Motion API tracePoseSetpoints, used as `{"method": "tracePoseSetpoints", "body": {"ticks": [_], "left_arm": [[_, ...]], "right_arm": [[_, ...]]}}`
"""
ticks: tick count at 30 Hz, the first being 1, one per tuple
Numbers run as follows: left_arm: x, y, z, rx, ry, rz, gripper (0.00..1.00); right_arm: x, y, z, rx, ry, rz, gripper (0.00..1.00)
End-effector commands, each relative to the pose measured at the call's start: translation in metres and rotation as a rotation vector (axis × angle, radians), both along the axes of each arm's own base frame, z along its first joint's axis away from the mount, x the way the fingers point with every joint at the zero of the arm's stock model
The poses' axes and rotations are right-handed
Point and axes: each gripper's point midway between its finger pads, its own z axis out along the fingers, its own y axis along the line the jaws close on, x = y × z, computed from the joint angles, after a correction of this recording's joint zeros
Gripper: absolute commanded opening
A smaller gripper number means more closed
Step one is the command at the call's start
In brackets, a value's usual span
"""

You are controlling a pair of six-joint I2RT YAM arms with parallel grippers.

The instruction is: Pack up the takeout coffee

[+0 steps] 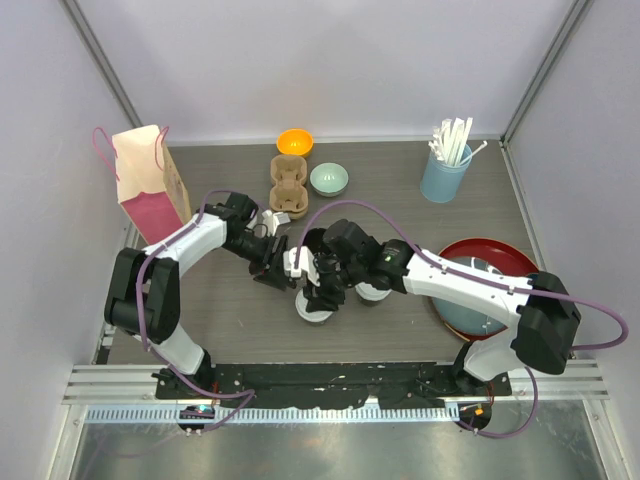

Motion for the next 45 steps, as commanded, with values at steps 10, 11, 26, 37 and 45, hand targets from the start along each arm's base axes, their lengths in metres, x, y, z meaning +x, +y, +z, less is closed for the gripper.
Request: {"method": "tracePoseSetpoints", "body": {"ticks": [10,11,26,37,45], "left_arm": [[0.01,0.005,0.018,0.006,-0.142,0.005,0.53],[0.01,0.005,0.017,0.008,-0.141,0.005,0.53],[0.009,0.005,0.018,0.0,-0.143,0.0,0.53],[0.009,0.006,0.025,-0.007,-0.176,-0.009,0.53],[0.013,0.01,0.032,-0.004,-0.227,-0.007,0.53]], "right_arm": [[0.048,0.001,-0.014,0.005,0.009,-0.398,0.05],[0.048,0.001,-0.02,-0.009,0.014,-0.406,0.05],[0.045,0.007,-0.005,-0.032,0.018,-0.403,0.07],[0.019,0.014,0.055,0.102,-0.106,-0.169,0.4],[-0.034,-0.014,0.005,-0.058,-0.202,0.2,0.47]]}}
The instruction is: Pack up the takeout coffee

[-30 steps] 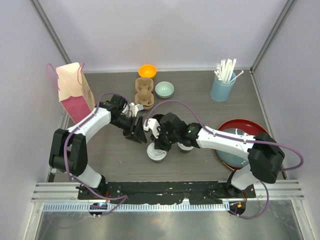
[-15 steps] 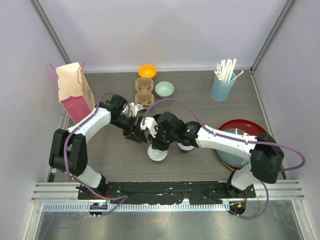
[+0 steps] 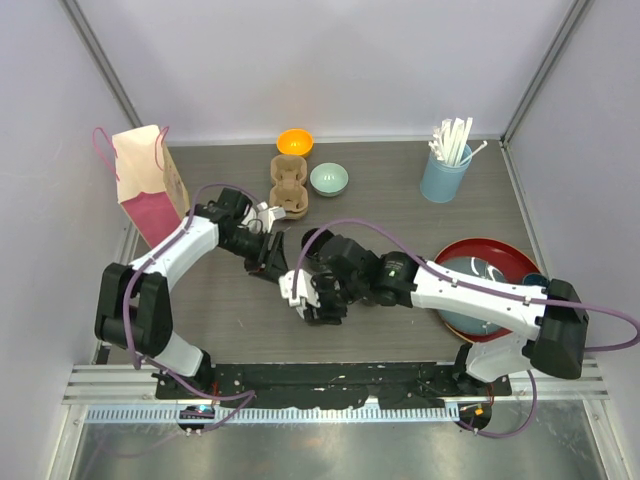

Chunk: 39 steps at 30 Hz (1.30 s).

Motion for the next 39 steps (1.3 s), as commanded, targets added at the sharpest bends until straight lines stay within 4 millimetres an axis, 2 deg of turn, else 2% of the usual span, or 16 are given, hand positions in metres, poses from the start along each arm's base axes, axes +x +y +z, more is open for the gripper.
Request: {"method": "tracePoseSetpoints", "body": {"ticks": [1,7,13,24,29,33,39], "left_arm": [[0.009,0.003,0.018,-0.015,-0.099,-0.003,0.53],[0.008,0.005,0.018,-0.015,-0.101,-0.002,0.53],[0.006,0.003,0.02,-0.028,-0.094,-0.006,0.53],[0.005,0.003,0.019,-0.031,-0.076,-0.01,0.53],[0.005,0.004,0.019,-0.031,-0.077,-0.01,0.53],[0.004,0.003,0.019,-0.031,-0.074,-0.013,0.53],[0.004,0.003,0.018,-0.036,-0.064,-0.017,0.53]], "right_arm": [[-0.018,-0.017,-0.023,-0.084,-0.069,0.181,0.48],[-0.003,-0.015,-0.041,-0.143,-0.118,0.148,0.5],[-0.005,-0.01,-0.036,-0.105,-0.121,0.167,0.47],[0.003,-0.014,-0.05,-0.174,-0.122,0.131,0.44],[0.005,-0.015,-0.056,-0.215,-0.11,0.131,0.35],[0.007,-0.014,-0.052,-0.209,-0.116,0.123,0.3],[0.005,-0.014,-0.049,-0.207,-0.105,0.111,0.13]]}}
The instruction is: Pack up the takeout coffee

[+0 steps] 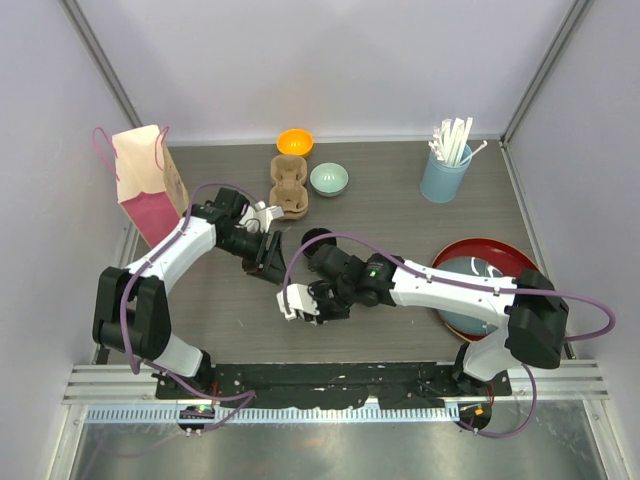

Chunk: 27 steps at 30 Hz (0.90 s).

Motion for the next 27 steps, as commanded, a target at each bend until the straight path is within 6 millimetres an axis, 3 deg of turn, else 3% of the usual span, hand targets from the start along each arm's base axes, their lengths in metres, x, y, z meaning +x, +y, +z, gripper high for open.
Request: {"method": "tracePoseSetpoints", "body": {"ticks": [1,10,23,27], "left_arm": [[0.004,-0.002,0.014,-0.037,-0.04,-0.02,0.53],[0.005,-0.002,0.015,-0.036,-0.042,-0.02,0.53],[0.014,0.007,0.022,-0.035,-0.055,0.011,0.53],[0.019,0.013,0.029,-0.02,-0.074,0.026,0.53]], "right_arm": [[0.002,0.005,0.014,0.019,-0.01,-0.007,0.11],[-0.002,0.009,0.031,0.037,0.034,-0.04,0.03],[-0.007,0.009,0.083,0.116,0.075,-0.106,0.01],[-0.006,0.011,0.109,0.172,0.083,-0.155,0.01]]}}
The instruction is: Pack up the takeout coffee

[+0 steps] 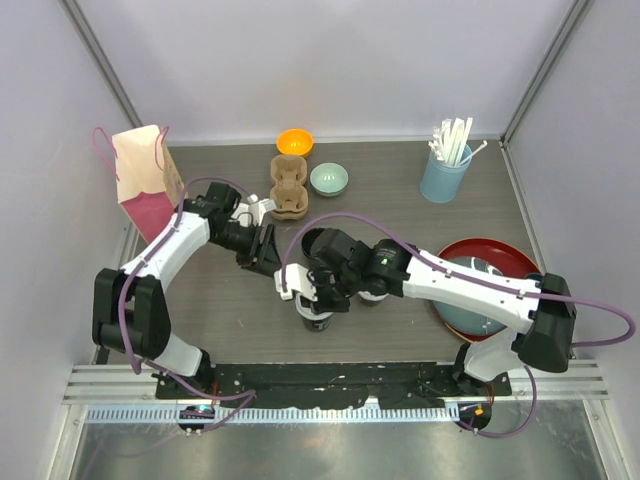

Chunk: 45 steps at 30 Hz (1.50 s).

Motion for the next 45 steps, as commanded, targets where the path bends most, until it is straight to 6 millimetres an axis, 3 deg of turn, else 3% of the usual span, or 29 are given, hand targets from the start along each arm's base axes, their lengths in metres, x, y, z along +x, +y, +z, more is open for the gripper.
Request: {"method": "tracePoseSetpoints", "body": {"ticks": [1,11,16,20,21,27,28,31,32,38,45], "left_arm": [[0.009,0.004,0.021,-0.012,-0.089,-0.017,0.53],[0.012,0.01,0.032,0.004,-0.153,-0.019,0.53],[0.014,0.013,0.033,0.009,-0.156,-0.01,0.53],[0.018,0.016,0.033,0.033,-0.177,-0.001,0.53],[0.019,0.017,0.032,0.043,-0.182,-0.001,0.53],[0.018,0.019,0.029,0.054,-0.181,0.0,0.53],[0.017,0.019,0.029,0.054,-0.184,-0.001,0.53],[0.016,0.02,0.03,0.058,-0.191,-0.002,0.53],[0.016,0.02,0.031,0.057,-0.199,-0.002,0.53],[0.014,0.022,0.03,0.065,-0.206,-0.004,0.53],[0.016,0.022,0.031,0.07,-0.218,-0.01,0.53]], "right_arm": [[0.002,0.008,0.064,0.152,-0.018,-0.07,0.01],[0.033,0.012,0.134,0.315,-0.085,-0.282,0.01],[0.071,-0.005,0.16,0.342,-0.185,-0.487,0.01],[0.115,-0.031,0.161,0.307,-0.23,-0.699,0.01],[0.135,-0.042,0.156,0.295,-0.215,-0.777,0.01],[0.202,-0.089,0.132,0.26,-0.196,-1.004,0.01],[0.221,-0.105,0.122,0.241,-0.203,-1.068,0.01],[0.247,-0.128,0.104,0.186,-0.23,-1.146,0.01],[0.259,-0.139,0.089,0.141,-0.23,-1.186,0.01],[0.289,-0.162,0.036,0.028,-0.17,-1.237,0.01],[0.305,-0.17,-0.003,-0.023,-0.097,-1.224,0.01]]}}
